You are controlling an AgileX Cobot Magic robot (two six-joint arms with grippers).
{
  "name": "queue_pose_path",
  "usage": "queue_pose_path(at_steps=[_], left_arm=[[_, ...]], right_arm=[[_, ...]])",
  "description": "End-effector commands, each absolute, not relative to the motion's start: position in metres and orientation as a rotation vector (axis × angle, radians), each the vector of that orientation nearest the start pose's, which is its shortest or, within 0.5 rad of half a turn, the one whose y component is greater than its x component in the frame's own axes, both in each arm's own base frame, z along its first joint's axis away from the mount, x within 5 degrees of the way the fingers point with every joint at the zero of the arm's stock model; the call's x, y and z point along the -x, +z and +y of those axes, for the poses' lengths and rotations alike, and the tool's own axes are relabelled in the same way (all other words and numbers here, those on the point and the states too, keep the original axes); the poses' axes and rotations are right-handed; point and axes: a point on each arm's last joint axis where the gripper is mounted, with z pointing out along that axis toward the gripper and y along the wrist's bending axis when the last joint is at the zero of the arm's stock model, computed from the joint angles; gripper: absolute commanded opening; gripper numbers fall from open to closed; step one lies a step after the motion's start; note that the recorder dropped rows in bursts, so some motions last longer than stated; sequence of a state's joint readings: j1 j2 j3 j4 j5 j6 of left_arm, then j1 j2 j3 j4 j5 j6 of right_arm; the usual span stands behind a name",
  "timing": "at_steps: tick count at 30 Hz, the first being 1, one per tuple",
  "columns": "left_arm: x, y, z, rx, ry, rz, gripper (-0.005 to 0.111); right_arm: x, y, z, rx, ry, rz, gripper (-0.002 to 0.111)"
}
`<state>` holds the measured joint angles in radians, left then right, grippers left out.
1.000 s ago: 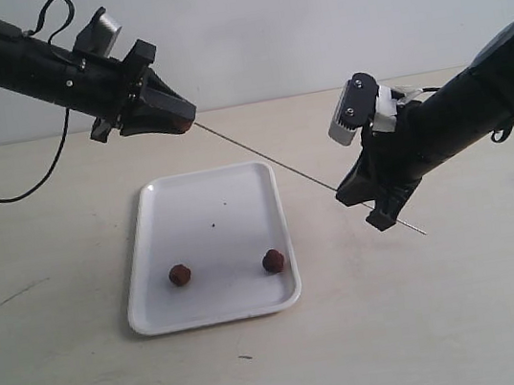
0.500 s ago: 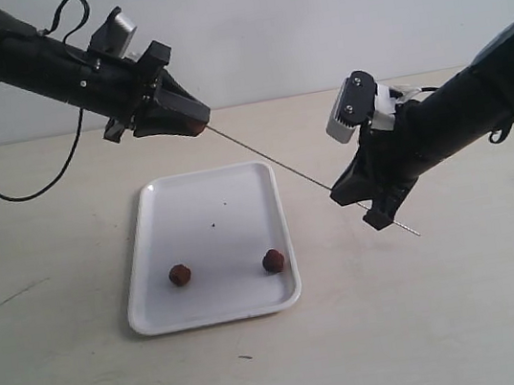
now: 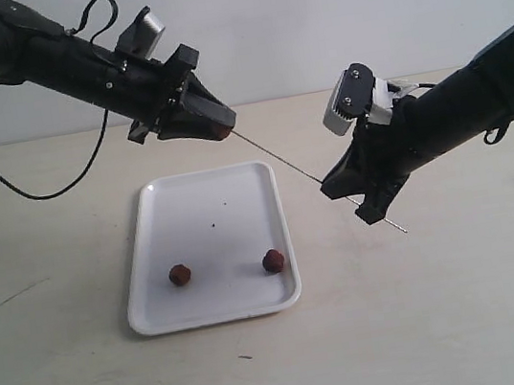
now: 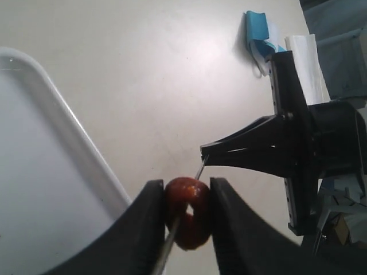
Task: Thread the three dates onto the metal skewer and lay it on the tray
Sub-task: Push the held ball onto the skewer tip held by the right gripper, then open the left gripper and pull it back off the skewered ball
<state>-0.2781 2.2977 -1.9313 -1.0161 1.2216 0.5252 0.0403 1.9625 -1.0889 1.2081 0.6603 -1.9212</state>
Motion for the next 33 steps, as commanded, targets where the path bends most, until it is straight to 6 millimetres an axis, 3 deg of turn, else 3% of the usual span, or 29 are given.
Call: queue_pose_path(at_steps=[1, 14, 16, 17, 19, 27, 33], left_arm=[[-0.439, 0.211, -0.210, -0.641, -1.370, 2.548, 0.028], [-0.438, 0.211, -0.212, -0.654, -1.367, 2.546, 0.032], [-0.438, 0.211, -0.212, -0.662, -1.365, 2.541, 0.042], [-0.438, 0.211, -0.212, -0.664, -1.366, 2.538, 0.055], [-0.438, 0.211, -0.212, -0.671, -1.364, 2.534, 0.067], [-0.437, 0.214, -0.212, -0.708, -1.353, 2.508, 0.067], [-0.437, 0.229, -0.208, -0.746, -1.362, 2.422, 0.067]], right_arm=[[-0.372, 0.149, 0.067, 1.155, 0.476, 2.090, 0.000], [-0.371, 0.151, 0.070, 1.147, 0.519, 2.060, 0.000], [-0.372, 0.152, 0.070, 1.132, 0.526, 2.060, 0.000], [-0.372, 0.152, 0.070, 1.129, 0.526, 2.060, 0.000], [-0.372, 0.152, 0.070, 1.129, 0.526, 2.060, 0.000], [-0.375, 0.156, 0.071, 0.999, 0.573, 2.076, 0.000], [-0.378, 0.158, 0.072, 0.905, 0.605, 2.088, 0.000]])
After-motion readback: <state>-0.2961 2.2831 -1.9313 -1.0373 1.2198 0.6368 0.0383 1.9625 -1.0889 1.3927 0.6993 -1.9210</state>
